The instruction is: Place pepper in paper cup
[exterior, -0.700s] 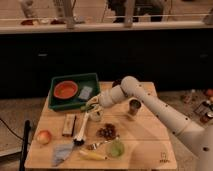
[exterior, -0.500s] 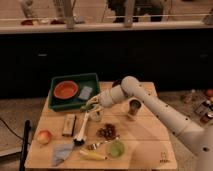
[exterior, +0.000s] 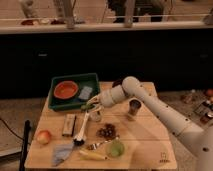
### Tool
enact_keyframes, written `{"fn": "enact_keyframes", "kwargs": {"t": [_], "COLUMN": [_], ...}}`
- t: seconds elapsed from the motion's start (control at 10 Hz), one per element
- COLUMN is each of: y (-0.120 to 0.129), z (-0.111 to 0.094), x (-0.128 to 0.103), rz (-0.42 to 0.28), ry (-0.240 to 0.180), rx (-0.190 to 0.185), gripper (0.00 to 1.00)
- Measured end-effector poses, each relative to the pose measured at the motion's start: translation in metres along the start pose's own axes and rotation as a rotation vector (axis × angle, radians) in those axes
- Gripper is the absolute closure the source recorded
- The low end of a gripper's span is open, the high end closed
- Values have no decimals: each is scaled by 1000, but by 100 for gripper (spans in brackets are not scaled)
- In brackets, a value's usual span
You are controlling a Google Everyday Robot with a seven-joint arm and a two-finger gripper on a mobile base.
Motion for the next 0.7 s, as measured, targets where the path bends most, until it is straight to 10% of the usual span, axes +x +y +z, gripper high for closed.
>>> {"fn": "enact_keyframes", "kwargs": {"t": [0.7], "y": [0], "z": [-6], "x": [5], "rz": [31], "ry": [-16], "rx": [15], "gripper": [38]}}
